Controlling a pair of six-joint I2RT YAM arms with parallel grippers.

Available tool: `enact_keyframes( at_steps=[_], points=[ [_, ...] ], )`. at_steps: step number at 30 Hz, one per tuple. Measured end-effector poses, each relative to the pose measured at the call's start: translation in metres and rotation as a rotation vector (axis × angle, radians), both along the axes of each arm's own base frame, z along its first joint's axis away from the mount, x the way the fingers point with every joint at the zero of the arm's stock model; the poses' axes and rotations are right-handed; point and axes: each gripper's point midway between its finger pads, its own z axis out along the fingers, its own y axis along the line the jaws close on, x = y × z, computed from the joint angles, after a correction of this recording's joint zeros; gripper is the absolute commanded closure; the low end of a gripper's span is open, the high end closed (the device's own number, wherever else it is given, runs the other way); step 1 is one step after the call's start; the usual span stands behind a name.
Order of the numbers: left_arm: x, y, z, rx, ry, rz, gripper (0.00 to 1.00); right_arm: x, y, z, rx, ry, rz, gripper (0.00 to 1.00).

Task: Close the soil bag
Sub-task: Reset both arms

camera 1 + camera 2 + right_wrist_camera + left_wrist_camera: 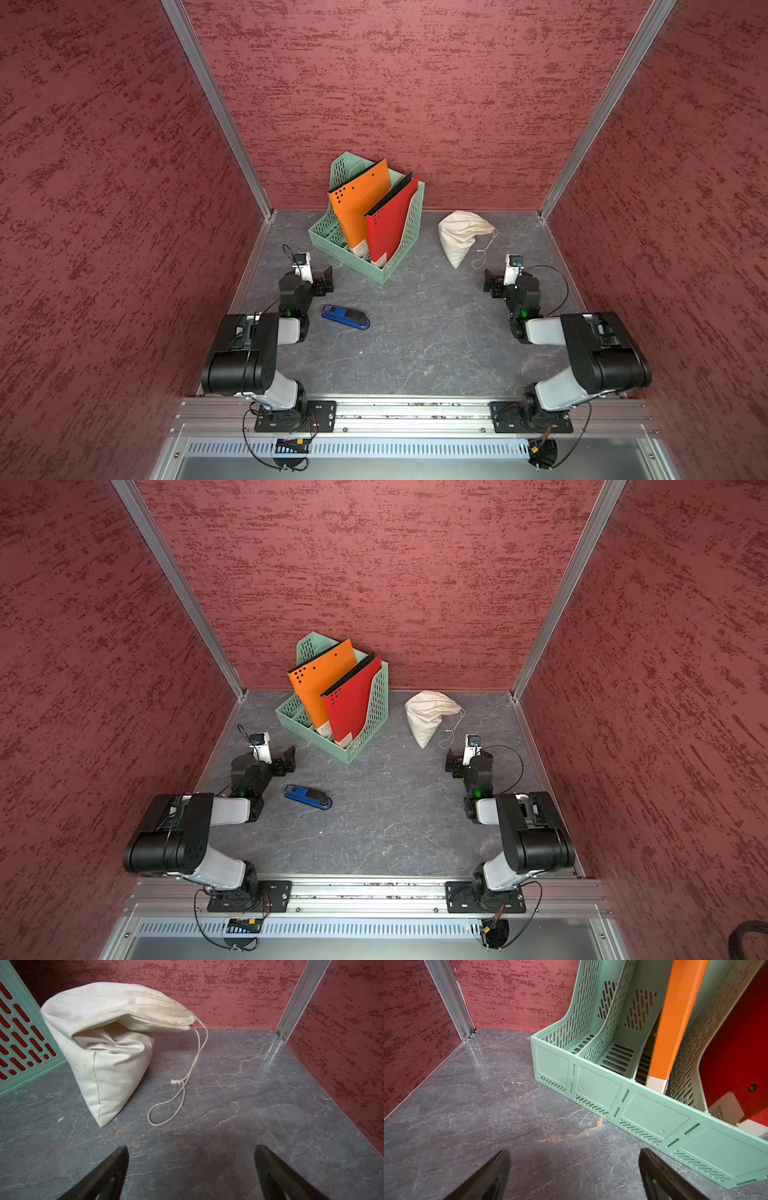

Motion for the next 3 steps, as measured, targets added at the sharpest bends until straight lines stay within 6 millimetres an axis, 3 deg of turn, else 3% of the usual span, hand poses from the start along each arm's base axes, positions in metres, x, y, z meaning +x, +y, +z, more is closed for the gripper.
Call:
enact_keyframes(
  at_steps=[3],
  points=[
    [0.0001,0.0003,0.0001,0.0,0.0,0.001,0.0,0.0001,0.0,0.0002,0.0,-0.001,0.0,0.02]
  ],
)
